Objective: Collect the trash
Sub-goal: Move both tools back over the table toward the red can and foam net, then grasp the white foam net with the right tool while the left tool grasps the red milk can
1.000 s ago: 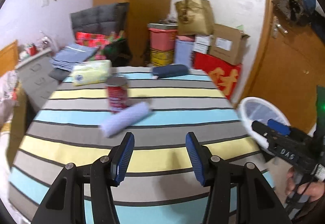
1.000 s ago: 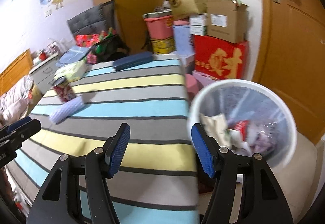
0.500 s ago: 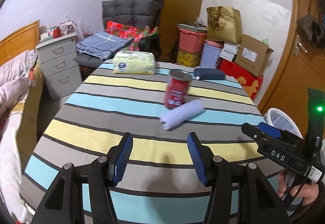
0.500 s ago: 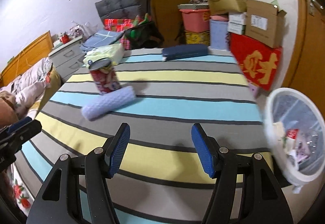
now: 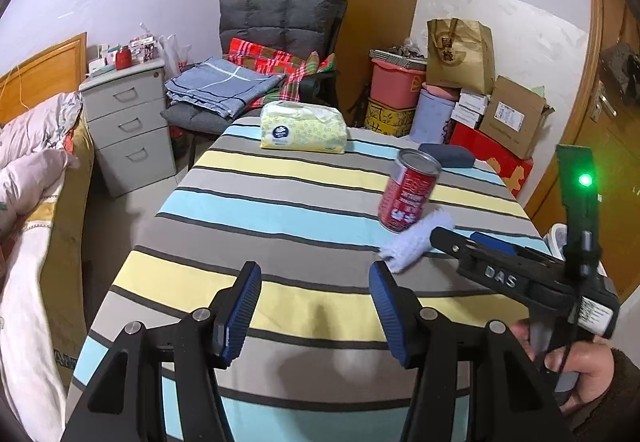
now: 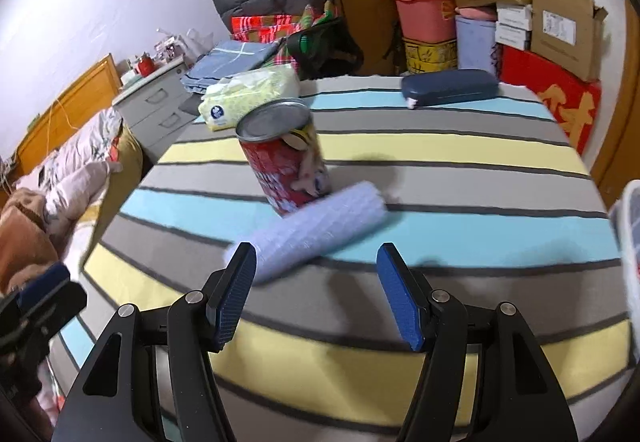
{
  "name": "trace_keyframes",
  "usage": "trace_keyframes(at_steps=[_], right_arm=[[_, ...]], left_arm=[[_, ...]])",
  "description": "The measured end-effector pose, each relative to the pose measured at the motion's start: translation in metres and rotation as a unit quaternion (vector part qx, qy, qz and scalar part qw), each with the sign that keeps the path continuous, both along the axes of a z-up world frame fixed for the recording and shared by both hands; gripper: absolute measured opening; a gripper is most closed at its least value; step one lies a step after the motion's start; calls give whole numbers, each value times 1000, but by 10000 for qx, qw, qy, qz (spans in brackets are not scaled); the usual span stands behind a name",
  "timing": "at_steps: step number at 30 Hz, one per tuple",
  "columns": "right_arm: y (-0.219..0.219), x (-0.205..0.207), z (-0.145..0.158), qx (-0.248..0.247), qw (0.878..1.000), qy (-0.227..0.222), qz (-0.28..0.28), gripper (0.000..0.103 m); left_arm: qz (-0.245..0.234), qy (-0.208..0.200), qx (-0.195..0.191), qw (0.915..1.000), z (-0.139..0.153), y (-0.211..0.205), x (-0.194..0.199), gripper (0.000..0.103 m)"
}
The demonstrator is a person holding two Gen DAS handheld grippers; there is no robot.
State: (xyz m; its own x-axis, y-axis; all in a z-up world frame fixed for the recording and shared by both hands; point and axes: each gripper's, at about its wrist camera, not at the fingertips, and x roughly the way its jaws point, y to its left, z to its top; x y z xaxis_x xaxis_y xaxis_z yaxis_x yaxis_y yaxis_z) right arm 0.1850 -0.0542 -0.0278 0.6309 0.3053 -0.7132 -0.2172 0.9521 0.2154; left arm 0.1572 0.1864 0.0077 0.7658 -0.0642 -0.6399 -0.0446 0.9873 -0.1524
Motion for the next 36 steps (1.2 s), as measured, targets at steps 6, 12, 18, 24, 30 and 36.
trace_keyframes(at_steps=[6, 12, 18, 24, 30, 36], right_arm=[[8, 16, -9, 181, 9989, 318, -278, 65], [14, 23, -17, -26, 9972, 579, -483, 66], [4, 20, -14, -193, 9954, 797, -500, 51], [-9, 21, -14, 266, 9949, 959, -182, 26], [-19, 21, -12, 455, 9944, 955, 80, 22], [-38, 25, -10, 254, 9962, 831, -2, 21]], left_arm=[[52, 73, -104, 9999, -7, 15, 11, 56], [58, 139, -132, 9998, -11, 21, 25, 56], [-30, 125, -171, 9998, -8, 15, 42, 56], [-219, 157, -283, 9992, -8, 1, 62, 56], [-389, 211, -337, 9985, -9, -15, 79, 56], [-659, 251, -348, 9969, -13, -37, 97, 56]])
